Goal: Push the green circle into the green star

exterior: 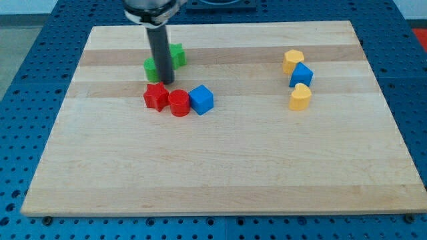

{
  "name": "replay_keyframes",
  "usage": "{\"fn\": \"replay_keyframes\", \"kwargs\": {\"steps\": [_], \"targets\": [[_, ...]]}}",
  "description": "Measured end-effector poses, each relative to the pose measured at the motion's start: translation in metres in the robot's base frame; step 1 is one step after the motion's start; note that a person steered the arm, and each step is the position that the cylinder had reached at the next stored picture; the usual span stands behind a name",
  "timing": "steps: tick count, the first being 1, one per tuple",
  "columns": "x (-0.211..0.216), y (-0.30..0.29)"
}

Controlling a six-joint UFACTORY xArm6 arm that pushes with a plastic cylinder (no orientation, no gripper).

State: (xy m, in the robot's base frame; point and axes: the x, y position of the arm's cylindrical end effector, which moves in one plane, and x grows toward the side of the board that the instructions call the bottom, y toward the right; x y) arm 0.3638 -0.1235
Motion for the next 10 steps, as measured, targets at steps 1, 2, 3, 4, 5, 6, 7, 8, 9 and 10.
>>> {"fn": "replay_keyframes", "kwargs": {"steps": [1, 2, 3, 4, 5, 6, 7, 8, 9, 10], "targets": [[0.000, -0.019], [0.000, -0.041], [0.000, -0.073], [-0.001, -0.073], [-0.023, -0.065], [-0.038, -0.047], [-0.039, -0.023], [-0.041, -0.003], [-0.057, 0.001], [-0.072, 0.011]]}}
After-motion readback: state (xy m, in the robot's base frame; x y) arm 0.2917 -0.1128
